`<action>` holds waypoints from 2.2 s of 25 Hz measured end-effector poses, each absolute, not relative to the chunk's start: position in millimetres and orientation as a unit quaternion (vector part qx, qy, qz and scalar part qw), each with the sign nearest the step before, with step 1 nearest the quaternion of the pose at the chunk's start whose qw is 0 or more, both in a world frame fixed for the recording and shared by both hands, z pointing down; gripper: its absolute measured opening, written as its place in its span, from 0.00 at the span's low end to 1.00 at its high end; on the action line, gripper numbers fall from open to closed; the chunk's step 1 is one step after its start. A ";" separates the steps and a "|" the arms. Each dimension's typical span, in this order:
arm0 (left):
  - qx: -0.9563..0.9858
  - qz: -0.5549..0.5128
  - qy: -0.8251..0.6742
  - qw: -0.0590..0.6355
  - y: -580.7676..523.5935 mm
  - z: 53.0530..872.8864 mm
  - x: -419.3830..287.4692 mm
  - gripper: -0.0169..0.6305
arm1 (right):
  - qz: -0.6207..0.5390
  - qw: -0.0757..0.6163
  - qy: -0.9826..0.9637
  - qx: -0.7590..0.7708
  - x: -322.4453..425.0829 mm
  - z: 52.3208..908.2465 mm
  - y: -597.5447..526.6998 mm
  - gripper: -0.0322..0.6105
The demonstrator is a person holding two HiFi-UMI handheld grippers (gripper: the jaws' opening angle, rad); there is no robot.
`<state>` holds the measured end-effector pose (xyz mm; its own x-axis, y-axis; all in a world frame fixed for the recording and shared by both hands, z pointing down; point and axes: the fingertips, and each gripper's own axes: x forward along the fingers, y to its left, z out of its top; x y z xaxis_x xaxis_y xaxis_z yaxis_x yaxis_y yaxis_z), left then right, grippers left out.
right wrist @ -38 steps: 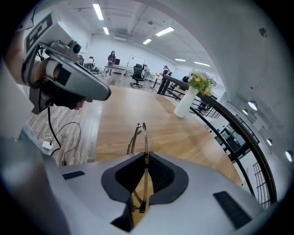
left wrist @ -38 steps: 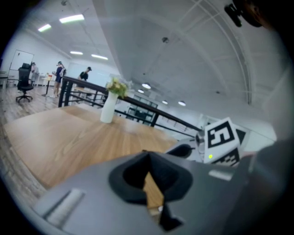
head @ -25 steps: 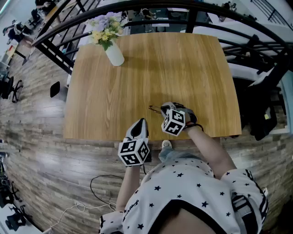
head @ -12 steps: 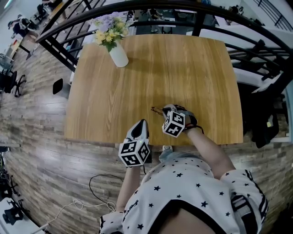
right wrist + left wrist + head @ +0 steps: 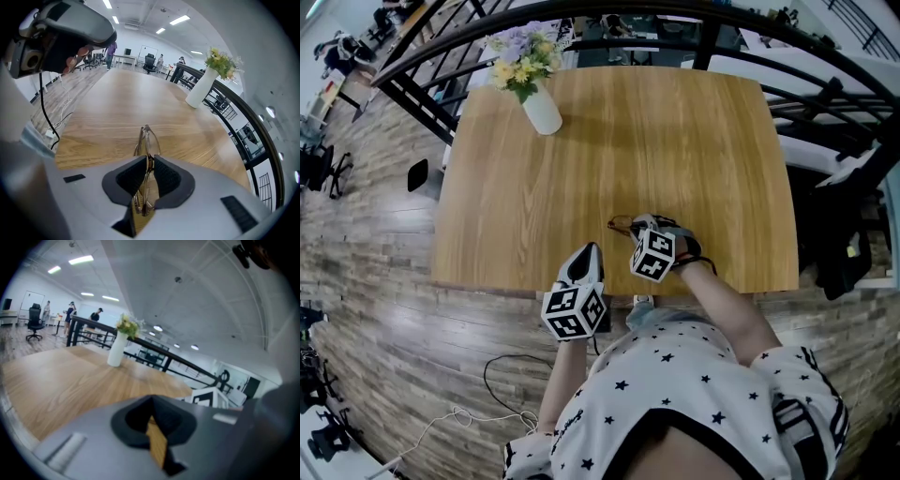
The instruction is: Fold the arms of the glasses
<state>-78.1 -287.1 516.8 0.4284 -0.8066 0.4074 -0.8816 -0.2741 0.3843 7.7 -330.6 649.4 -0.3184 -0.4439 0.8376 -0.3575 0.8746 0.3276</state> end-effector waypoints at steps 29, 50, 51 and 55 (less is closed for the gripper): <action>0.803 0.070 -0.520 0.283 -234.8 515.3 -80.1 0.04 | 0.030 0.411 -0.841 0.351 6.8 599.0 -283.6 0.15; 0.817 0.071 -0.508 0.264 -130.8 511.1 -72.2 0.04 | 0.086 0.232 -0.874 0.419 7.3 522.5 -160.4 0.09; 0.817 0.070 -0.509 0.263 -126.5 510.6 -71.6 0.04 | 0.087 0.228 -0.875 0.419 7.2 520.6 -155.2 0.08; 0.813 0.067 -0.515 0.264 -110.7 509.9 -71.4 0.04 | 0.079 0.216 -0.877 0.422 7.4 511.0 -135.2 0.08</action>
